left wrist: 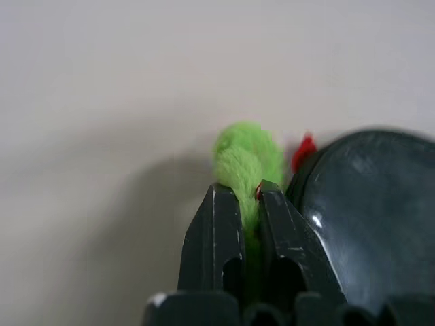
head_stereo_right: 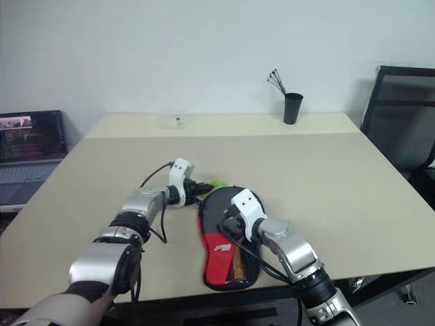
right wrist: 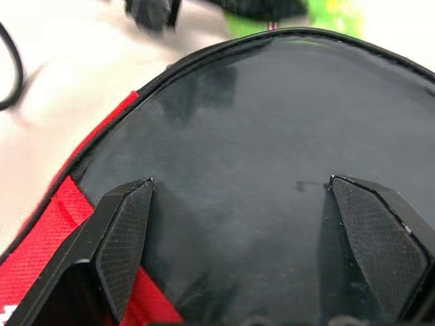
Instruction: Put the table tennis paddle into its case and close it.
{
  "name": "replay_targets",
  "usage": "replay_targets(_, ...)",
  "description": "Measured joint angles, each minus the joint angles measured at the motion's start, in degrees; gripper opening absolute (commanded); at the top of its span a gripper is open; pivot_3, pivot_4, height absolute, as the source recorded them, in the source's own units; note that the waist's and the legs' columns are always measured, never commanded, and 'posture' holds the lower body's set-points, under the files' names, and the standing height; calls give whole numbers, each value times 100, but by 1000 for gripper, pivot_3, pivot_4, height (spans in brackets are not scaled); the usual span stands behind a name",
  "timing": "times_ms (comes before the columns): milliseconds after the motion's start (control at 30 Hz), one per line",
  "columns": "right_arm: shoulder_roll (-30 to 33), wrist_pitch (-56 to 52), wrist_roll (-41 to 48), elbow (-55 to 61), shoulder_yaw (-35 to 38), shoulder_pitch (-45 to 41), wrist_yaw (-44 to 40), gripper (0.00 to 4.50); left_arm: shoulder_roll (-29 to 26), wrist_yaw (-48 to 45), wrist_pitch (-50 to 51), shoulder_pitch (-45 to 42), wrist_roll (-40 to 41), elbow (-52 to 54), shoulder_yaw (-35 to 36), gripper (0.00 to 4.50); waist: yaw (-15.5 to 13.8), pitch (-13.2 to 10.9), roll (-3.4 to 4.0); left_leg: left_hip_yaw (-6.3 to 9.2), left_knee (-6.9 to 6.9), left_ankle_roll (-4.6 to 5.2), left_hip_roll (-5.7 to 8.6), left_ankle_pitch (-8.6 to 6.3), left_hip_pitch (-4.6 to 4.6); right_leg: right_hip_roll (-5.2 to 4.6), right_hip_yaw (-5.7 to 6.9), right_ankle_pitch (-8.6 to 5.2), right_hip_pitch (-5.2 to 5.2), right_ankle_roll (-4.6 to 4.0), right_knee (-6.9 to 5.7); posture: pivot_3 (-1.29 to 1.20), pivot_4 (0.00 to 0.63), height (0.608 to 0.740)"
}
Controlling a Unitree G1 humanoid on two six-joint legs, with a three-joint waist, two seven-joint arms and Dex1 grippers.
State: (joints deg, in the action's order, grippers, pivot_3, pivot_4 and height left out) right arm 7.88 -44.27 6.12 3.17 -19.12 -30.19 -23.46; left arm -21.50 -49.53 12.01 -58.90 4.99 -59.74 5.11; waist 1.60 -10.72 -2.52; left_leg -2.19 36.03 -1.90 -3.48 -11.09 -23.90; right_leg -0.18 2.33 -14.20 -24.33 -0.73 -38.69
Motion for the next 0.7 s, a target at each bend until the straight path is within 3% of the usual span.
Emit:
replay_targets(200,-19,0,-41,-12,1,2,31,4500,-132,-38,794,689,332,1966,31,19,3,0,0,1,2,-1,-6,0,2,-1,-3,0,1,0,-4,0,150,740)
replay_targets(300,-25,14,-51,-40,-1,2,43,4500,-142,44,1033,889,390,2423,10,19,0,0,0,2,4,-1,-4,0,3,-1,-3,0,1,0,-6,0,150,740)
replay_targets(467,-26,140,-107,-178,-24,-26,48,4500,-239,88,929,965,240,2568,-263,19,0,0,0,0,4,-1,-1,0,7,-1,-4,0,2,0,-7,0,150,740)
replay_targets(700,-2,260,-209,-225,-56,-12,46,4500,-334,400,-75,948,-297,2047,-644,19,-10,2,-2,1,4,-1,-2,0,10,-1,-2,0,7,0,-6,0,150,740)
